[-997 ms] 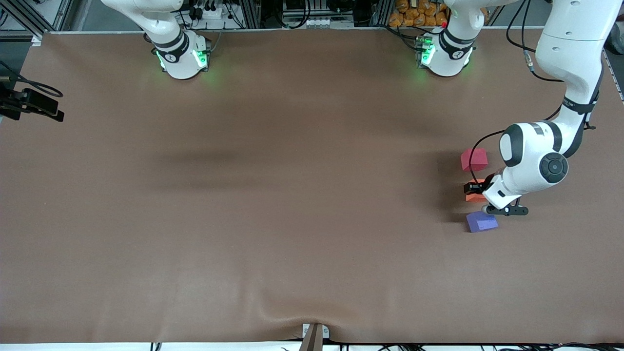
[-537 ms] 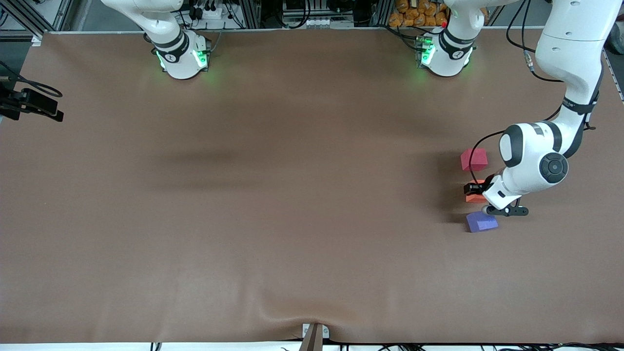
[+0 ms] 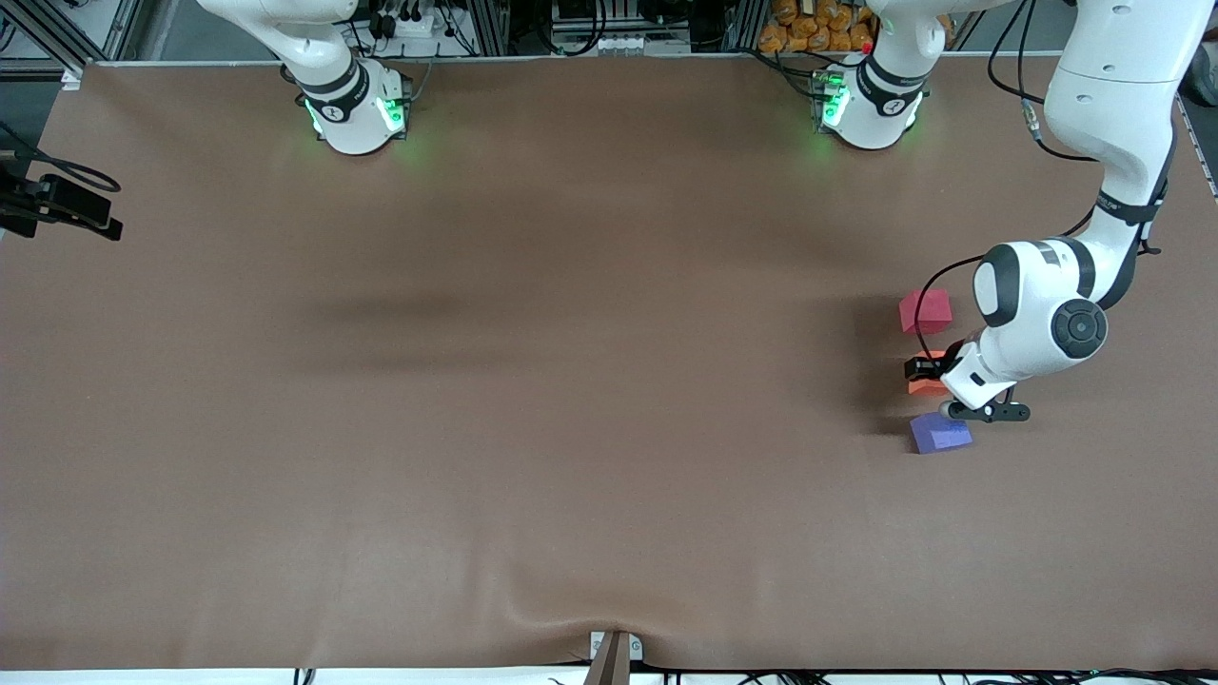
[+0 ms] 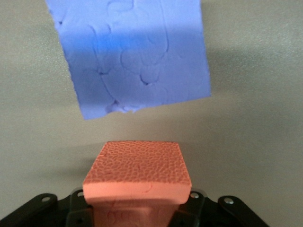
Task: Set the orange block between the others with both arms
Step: 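Lower the orange cube between the pink and purple cubes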
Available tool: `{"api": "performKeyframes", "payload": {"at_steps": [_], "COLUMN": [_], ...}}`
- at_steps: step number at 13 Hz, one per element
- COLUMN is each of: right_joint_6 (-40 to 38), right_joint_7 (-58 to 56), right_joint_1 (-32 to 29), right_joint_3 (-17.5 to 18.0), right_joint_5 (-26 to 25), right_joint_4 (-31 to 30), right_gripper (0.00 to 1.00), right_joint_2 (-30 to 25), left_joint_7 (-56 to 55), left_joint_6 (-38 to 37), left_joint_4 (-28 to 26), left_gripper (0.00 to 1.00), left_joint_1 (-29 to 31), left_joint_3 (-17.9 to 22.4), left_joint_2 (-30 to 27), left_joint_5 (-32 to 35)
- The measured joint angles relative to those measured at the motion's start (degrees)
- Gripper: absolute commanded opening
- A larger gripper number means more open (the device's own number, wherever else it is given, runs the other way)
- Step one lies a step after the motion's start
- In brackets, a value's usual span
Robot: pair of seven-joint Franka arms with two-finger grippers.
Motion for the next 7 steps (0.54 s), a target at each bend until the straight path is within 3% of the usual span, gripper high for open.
{"api": "performKeyframes", "payload": {"at_steps": [7], "right_joint_6": [1.65], "right_joint_7": [-0.04], "right_joint_1": [0.00], "right_joint_3": [0.00], "right_joint_5": [0.00], "right_joint_4": [-0.83], "right_gripper": [1.00], "right_joint_2": [0.00], "left_joint_7": [0.05], "left_joint_6": [0.09], "left_joint_4": [0.04], "left_gripper": [1.00], "left_joint_1": [0.00], "left_joint_3": [-0.01], "left_joint_2": [0.41], "left_joint_5": [0.00]}}
